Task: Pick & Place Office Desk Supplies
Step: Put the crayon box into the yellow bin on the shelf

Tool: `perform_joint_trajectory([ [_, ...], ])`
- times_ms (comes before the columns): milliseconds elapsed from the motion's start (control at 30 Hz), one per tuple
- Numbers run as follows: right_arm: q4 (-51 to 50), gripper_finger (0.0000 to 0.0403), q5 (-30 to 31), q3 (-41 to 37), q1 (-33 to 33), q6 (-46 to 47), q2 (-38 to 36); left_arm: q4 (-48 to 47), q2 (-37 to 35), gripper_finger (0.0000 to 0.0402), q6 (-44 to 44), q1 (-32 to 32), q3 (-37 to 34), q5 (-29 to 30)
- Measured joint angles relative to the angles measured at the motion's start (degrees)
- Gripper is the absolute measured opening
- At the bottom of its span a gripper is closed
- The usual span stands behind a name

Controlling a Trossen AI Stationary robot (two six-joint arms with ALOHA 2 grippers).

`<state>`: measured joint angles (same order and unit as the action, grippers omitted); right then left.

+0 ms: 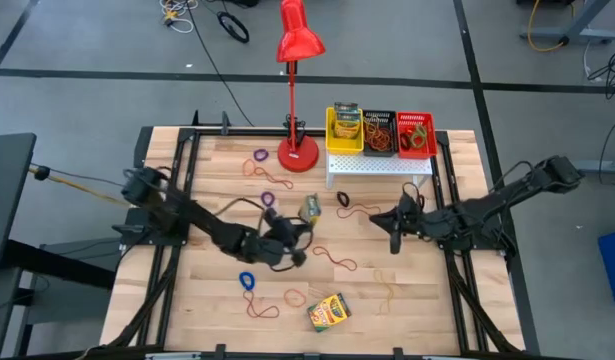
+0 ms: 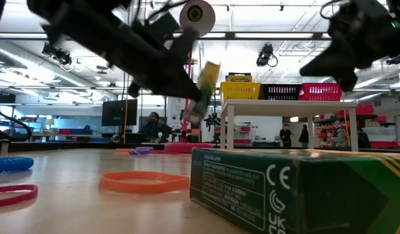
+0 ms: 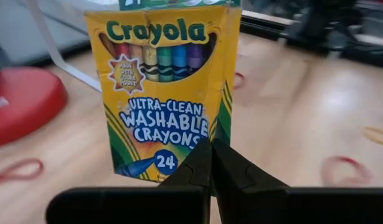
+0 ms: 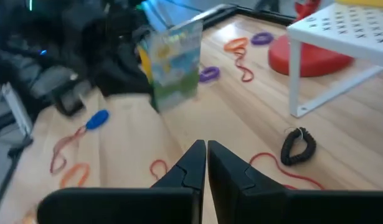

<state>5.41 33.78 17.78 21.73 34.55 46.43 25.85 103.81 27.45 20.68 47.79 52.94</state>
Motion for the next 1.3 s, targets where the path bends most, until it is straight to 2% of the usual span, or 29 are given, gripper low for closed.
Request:
perform_joint_trajectory([
  [100, -4.54, 0.003, -0.03, 4.51, -2.13, 5.28, 2.3, 2.82, 5.85, 0.0006, -5.05, -1.04, 3.59, 4.45],
  [167, -4.81, 0.0042, -2.11, 6.58, -4.29, 7.04, 4.51, 2.99, 9.53, 0.0006, -8.93, -1.71, 6.6, 7.22],
  [333, -5.29, 0.0104, -14.76, 11.44, -12.42, 8.58, 10.39, 3.05, 17.78, 0.0006, -19.68, -2.82, 14.73, 12.37],
  [533, -6.4, 0.0195, -21.53, 15.05, -22.03, 9.59, 16.01, 2.8, 22.45, 0.0006, -26.92, -2.45, 20.53, 17.98],
  [667, -3.72, 0.0226, -27.35, 16.51, -23.32, 9.81, 20.89, 2.66, 22.73, 0.0006, -27.65, -2.3, 21.36, 19.13],
  [800, 1.13, 0.0231, -29.49, 18.41, -22.44, 9.75, 26.25, 2.54, 22.73, 0.0006, -28.14, -2.38, 21.45, 19.28],
  [1067, 0.34, 0.0226, -29.94, 23.13, -22.46, 5.39, 32.1, 2.59, 22.73, 0.0006, -27.98, -2.4, 21.45, 19.27],
  [1300, -2.0, 0.0144, -29.98, 24.11, -22.61, 2.66, 32.82, 2.55, 22.73, 0.0007, -28.32, -2.29, 21.45, 19.13],
])
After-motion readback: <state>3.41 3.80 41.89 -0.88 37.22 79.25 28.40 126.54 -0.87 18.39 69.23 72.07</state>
